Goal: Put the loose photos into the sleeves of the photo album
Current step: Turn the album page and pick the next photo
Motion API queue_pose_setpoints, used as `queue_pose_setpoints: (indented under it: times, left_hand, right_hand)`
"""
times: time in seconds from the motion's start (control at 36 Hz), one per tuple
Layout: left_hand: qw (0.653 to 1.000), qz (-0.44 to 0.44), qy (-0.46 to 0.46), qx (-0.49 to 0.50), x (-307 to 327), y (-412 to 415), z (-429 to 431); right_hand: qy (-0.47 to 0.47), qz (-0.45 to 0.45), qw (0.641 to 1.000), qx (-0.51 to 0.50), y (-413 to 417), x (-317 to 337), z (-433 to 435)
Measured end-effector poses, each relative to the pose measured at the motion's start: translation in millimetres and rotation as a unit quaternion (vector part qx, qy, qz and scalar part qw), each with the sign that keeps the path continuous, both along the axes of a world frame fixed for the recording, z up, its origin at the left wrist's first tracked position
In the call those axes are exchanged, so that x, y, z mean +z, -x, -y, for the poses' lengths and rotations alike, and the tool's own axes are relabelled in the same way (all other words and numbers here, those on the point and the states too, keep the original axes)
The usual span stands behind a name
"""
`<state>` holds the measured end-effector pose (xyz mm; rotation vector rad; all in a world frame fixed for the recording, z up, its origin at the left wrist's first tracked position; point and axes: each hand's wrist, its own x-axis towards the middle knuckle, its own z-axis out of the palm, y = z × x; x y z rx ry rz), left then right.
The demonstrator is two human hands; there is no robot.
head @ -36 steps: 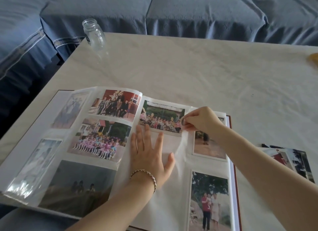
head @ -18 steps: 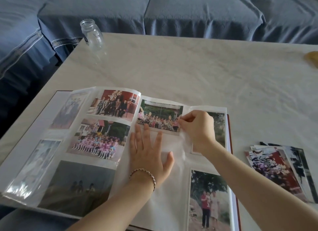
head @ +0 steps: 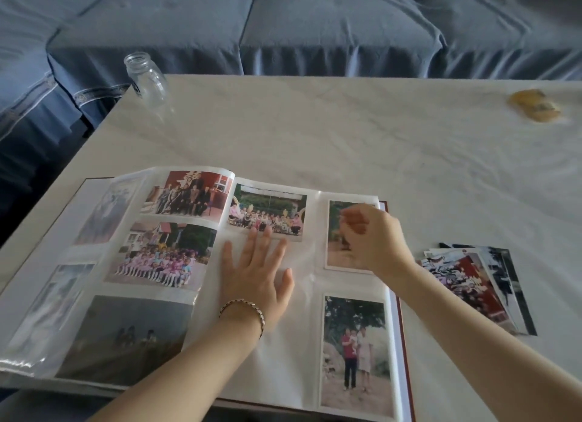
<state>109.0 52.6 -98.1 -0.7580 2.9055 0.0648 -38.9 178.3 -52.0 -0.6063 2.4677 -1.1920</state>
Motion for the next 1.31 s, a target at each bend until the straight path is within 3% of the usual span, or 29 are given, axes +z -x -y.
queue_pose_setpoints:
  times: [0.11, 0.28, 0.56, 0.81, 0.89, 0.97, 1.03, 1.11, 1.17, 1.22, 1.31]
  left_hand:
    - [1.0, -0.007, 0.023, -0.009, -4.3, -1.1, 4.4]
    - [0.999, -0.038, -0.018, -0.013, 0.8, -0.6, -0.3]
    - [0.999, -0.034, 0.001, -0.001, 1.0, 0.7, -6.5]
    - [1.0, -0.002, -0.011, -0.01, 12.3, 2.9, -9.9]
    - [0.998, 0.052, -0.019, -0.025, 23.8, 8.5, -15.4]
    - [0.985, -0.044, -0.167, -0.01, 44.0, 11.5, -28.9]
    - [0.943, -0.101, -0.314, 0.049, 59.9, 15.5, -41.6]
    - [0.805, -0.141, -0.562, 0.129, 83.4, 23.9, -53.8]
    - [0.762, -0.127, -0.617, 0.153, 88.6, 25.2, -54.0]
    - [0.779, -0.15, -0.585, 0.168, 88.7, 24.2, -52.8]
    - [0.854, -0.181, -0.47, 0.133, 84.1, 17.5, -43.5]
  right_hand:
    - [-0.153, -0.115, 0.979, 0.067, -1.1, 3.1, -62.3]
    - [-0.355, -0.111, 0.928, 0.01, -1.7, -2.6, -132.8]
    - [-0.442, -0.133, 0.885, 0.06, -12.2, -7.1, -151.9]
    - [-0.375, -0.114, 0.92, -0.008, -11.8, 1.7, -156.3]
    - [-0.273, -0.198, 0.94, -0.043, -18.2, 7.9, -158.2]
    - [-0.119, -0.365, 0.923, -0.012, -23.4, 4.9, -157.3]
    - [-0.056, -0.396, 0.915, 0.052, -29.0, 6.9, -149.4]
    - [-0.007, -0.427, 0.896, 0.124, -42.9, 12.1, -132.0]
    - [0.005, -0.438, 0.883, 0.168, -52.2, 12.4, -121.3]
    - [-0.003, -0.43, 0.881, 0.2, -57.8, 11.3, -113.4]
    - [-0.01, -0.342, 0.921, 0.186, -62.0, 7.4, -107.5]
